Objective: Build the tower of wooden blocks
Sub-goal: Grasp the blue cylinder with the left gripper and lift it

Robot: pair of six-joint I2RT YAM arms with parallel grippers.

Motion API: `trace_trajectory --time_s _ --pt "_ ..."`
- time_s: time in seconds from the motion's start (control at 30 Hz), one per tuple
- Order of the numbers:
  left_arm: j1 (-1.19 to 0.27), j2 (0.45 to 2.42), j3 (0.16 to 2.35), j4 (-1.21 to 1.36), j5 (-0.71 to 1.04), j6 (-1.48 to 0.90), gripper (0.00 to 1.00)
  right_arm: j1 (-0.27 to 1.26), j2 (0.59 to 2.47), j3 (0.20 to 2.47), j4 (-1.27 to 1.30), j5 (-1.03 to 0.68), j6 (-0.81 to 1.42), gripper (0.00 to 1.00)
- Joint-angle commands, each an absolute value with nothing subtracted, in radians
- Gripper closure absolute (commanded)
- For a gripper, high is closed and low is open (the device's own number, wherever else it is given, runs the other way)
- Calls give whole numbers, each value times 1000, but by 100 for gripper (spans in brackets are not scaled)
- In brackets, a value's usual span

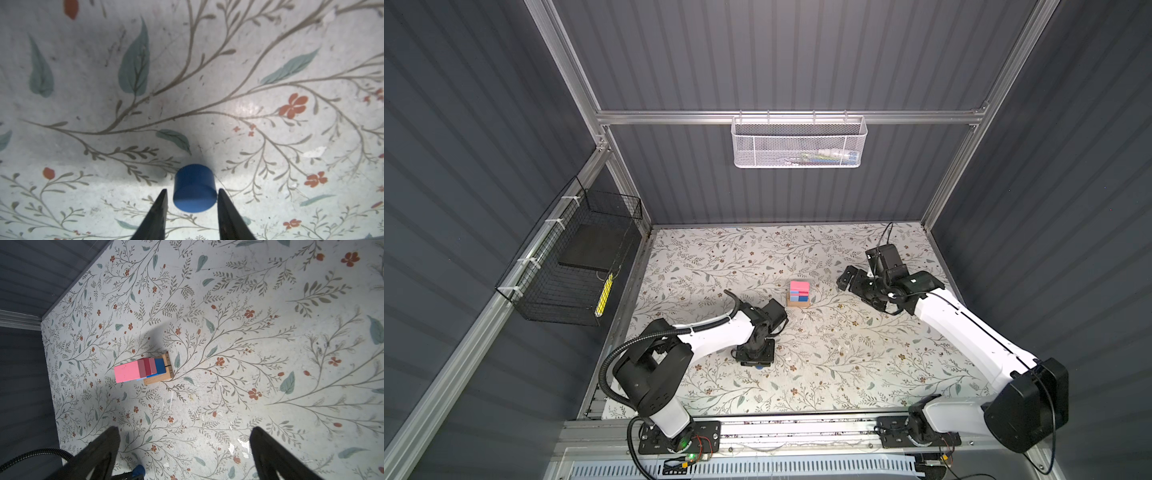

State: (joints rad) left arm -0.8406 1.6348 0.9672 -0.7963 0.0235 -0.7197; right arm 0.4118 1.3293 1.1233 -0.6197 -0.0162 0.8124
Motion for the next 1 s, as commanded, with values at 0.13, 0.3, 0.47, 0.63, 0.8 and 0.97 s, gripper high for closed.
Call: trace_trajectory --time_s 0.13,0.3,0.47,0.63,0.8,0.97 --pt "-851 1652 945 -782 43 -736 63 406 1327 1110 -619 -14 830 1" --pt "-853 1652 943 -775 43 -744 71 406 1325 1112 -624 -11 829 1" --pt "-854 1657 965 -791 35 -741 79 407 1321 1111 -624 -11 831 1" --pt "-854 1660 1063 -874 19 -708 79 404 1316 1115 -632 -5 820 1" --pt "-853 1694 1244 -1007 -35 -636 79 392 1315 1114 -637 -7 806 1" --pt "-853 1798 1521 -1174 -80 -545 77 372 1321 1113 -641 -27 786 1"
